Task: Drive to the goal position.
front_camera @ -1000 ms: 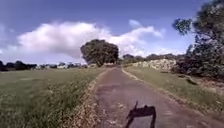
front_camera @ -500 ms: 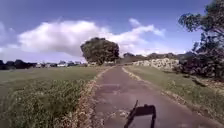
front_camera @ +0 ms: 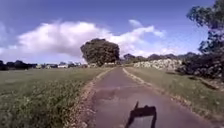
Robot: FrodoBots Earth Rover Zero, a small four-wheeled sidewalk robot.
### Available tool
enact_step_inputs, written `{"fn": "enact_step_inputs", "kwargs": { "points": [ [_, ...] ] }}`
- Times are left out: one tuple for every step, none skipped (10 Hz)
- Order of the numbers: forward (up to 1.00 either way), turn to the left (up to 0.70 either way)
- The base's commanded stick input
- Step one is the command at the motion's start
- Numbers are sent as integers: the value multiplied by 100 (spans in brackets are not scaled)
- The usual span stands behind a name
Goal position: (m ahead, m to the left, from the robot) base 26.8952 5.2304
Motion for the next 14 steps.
{"fn": "enact_step_inputs", "kwargs": {
  "points": [
    [70,-1],
    [70,-1],
    [70,-1],
    [70,-1],
    [70,-1],
    [70,-1],
    [70,-1],
    [70,-1],
    [70,-1],
    [70,-1],
    [70,-1],
    [70,-1],
    [70,-1],
    [70,-1]
  ]
}}
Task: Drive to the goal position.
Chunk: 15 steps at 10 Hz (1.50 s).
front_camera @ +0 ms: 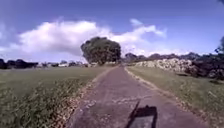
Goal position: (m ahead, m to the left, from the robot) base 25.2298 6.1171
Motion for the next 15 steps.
{"fn": "enact_step_inputs", "kwargs": {
  "points": [
    [70,-1],
    [70,-1],
    [70,0],
    [70,0],
    [70,0],
    [70,0],
    [70,0],
    [70,0],
    [70,0],
    [70,0],
    [70,0],
    [70,0],
    [70,0],
    [70,0],
    [70,0]
  ]
}}
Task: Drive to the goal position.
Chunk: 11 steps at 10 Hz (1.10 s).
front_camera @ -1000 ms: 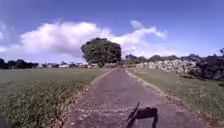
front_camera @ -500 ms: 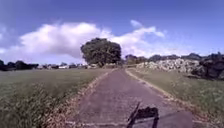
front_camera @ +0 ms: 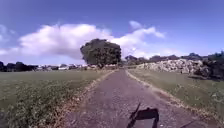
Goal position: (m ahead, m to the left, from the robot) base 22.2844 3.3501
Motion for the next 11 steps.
{"fn": "enact_step_inputs", "kwargs": {
  "points": [
    [70,0],
    [70,0],
    [70,0],
    [70,0],
    [70,0],
    [70,0],
    [70,0],
    [70,0],
    [70,0],
    [70,0],
    [70,0]
  ]
}}
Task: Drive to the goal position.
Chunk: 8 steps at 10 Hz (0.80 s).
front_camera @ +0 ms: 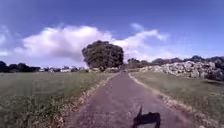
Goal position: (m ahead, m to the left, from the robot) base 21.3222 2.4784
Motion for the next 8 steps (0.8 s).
{"fn": "enact_step_inputs", "kwargs": {
  "points": [
    [70,0],
    [70,0],
    [70,0],
    [70,0],
    [70,0],
    [70,0],
    [70,0],
    [70,0]
  ]
}}
